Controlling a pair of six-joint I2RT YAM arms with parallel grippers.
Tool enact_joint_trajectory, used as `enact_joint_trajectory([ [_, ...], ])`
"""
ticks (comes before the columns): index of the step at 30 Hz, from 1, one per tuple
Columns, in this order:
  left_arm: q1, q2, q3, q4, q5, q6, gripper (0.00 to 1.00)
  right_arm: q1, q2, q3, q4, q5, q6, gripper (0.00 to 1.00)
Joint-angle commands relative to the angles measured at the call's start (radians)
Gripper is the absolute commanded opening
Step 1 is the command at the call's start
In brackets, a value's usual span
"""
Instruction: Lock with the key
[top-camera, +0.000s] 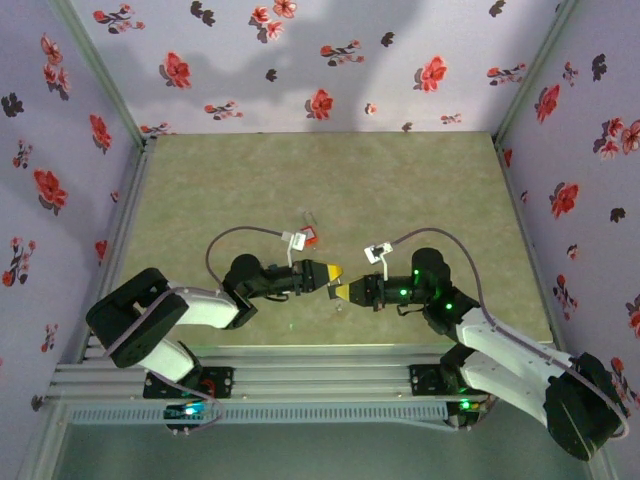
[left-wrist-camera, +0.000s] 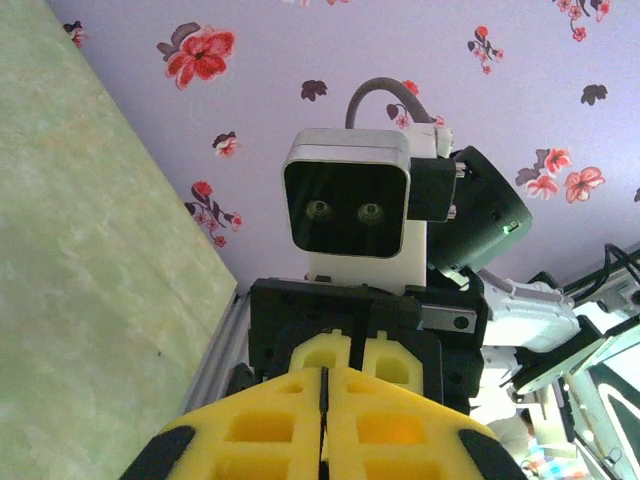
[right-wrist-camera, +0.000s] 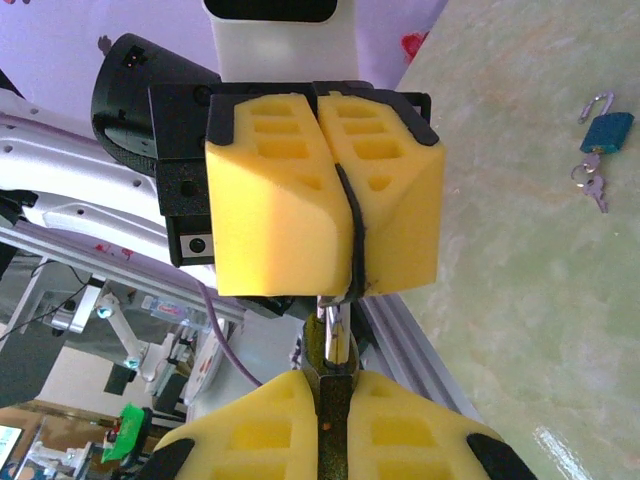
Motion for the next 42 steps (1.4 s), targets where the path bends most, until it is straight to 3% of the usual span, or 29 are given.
enact_joint_trajectory([
  [1,0.015,0.023,-0.042,-0.105,0.046,-0.057,0.0,-0.008,-0.019,0.09,0.139,0.079,-0.045,0.0],
  [4,0.033,0.026,-0.045,-0.105,0.017,-0.082,0.0,-0.008,-0.019,0.091,0.135,0.073,-0.047,0.01],
  [21,0.081,0.1,-0.051,-0.106,-0.047,-0.127,0.0,-0.008,-0.032,0.085,0.116,0.076,-0.059,0.34],
  [26,0.11,0.135,-0.053,-0.106,-0.091,-0.147,0.0,-0.008,-0.057,0.089,0.032,0.151,-0.099,0.45],
  [29,0.129,0.165,-0.052,-0.105,-0.146,-0.169,0.0,-0.012,-0.064,0.1,-0.064,0.267,-0.129,0.51],
  [32,0.137,0.189,-0.045,-0.105,-0.212,-0.186,0.0,-0.037,-0.032,0.109,-0.116,0.35,-0.125,0.53],
  [42,0.144,0.224,0.01,-0.099,-0.389,-0.211,0.0,-0.115,0.191,0.103,0.111,0.271,0.118,0.51],
])
